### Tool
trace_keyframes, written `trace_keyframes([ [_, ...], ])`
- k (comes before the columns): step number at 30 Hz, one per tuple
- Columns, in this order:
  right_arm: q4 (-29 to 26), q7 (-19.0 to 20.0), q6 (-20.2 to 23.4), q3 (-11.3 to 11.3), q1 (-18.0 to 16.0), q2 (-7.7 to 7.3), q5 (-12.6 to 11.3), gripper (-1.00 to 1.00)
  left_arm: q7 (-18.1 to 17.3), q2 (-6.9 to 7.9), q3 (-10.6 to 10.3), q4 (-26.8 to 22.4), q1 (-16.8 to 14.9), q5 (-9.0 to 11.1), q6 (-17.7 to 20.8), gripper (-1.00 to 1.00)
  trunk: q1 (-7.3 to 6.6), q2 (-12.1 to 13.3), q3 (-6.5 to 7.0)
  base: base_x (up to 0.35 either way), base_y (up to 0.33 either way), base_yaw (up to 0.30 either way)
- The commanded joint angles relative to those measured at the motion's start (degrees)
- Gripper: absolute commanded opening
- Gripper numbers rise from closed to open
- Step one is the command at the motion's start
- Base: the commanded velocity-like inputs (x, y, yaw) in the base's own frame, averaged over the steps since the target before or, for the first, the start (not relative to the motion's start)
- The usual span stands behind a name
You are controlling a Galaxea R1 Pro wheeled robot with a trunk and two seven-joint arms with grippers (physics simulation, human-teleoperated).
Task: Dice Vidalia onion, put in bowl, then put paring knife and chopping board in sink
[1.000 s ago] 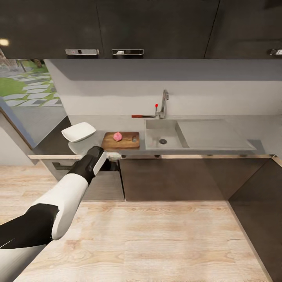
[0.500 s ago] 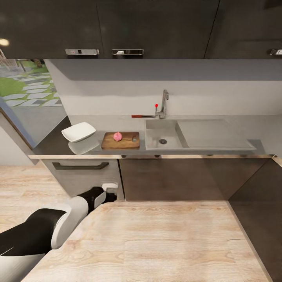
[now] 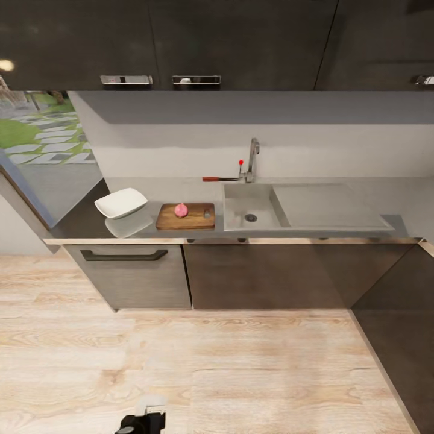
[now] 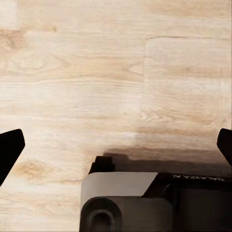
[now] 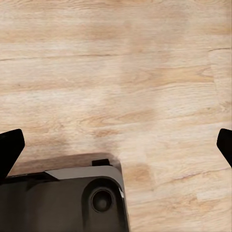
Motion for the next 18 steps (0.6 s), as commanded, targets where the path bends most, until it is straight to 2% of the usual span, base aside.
trace_keyframes([
  [1,-0.1,-0.3,0.0,-0.1,0.0,0.02,0.3,1.00,0.1,-0.02,-0.5,0.3,0.4,0.6,-1.4,1.00,0.04,-0.1,-0.09,0.000,0.000,0.000],
  [5,-0.1,-0.3,0.0,-0.1,0.0,-0.06,0.4,1.00,0.4,0.13,-0.5,0.3,6.0,0.5,-14.1,1.00,0.04,-0.1,-0.09,0.000,0.000,0.000],
  [9,-0.4,-0.3,0.0,-0.1,0.0,-0.12,0.4,1.00,0.5,1.17,-0.5,0.3,10.1,0.5,-19.2,1.00,0.04,-0.1,-0.09,0.000,0.000,0.000],
  [11,-0.9,-0.3,0.2,-0.1,0.0,-0.35,0.5,1.00,0.5,2.42,-0.5,0.3,12.7,0.5,-22.2,1.00,0.04,-0.1,-0.09,0.000,0.000,0.000],
  [15,-2.1,-0.5,0.5,-0.2,0.0,-1.72,0.5,1.00,0.7,4.83,-0.5,0.3,17.3,0.5,-31.7,1.00,0.04,-0.1,-0.09,0.000,0.000,0.000],
  [18,-5.9,-0.7,2.9,-0.2,0.0,-2.21,0.5,1.00,0.8,5.78,-0.5,0.3,20.5,0.5,-38.0,1.00,0.04,-0.1,-0.09,0.000,0.000,0.000],
])
